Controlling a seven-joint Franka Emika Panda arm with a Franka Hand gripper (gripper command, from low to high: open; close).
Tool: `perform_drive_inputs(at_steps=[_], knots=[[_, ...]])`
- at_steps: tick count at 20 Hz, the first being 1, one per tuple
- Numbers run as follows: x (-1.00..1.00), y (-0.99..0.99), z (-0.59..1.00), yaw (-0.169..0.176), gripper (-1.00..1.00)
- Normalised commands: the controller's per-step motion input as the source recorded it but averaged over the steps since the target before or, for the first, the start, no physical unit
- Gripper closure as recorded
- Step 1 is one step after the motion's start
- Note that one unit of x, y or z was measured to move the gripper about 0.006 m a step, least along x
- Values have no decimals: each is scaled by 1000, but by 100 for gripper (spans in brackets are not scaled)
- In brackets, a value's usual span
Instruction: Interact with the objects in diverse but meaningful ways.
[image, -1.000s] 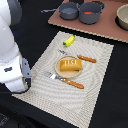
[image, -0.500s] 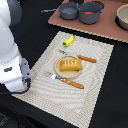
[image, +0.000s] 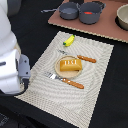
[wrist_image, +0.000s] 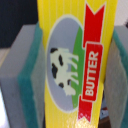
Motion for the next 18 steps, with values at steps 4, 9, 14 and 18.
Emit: perform_drive_inputs(at_steps=[4,9,14,18], knots=[[911,0,639,-53,100],[929,0,359,-46,100],[961,0,179,-35,100],[969,-20,85,-35,100]])
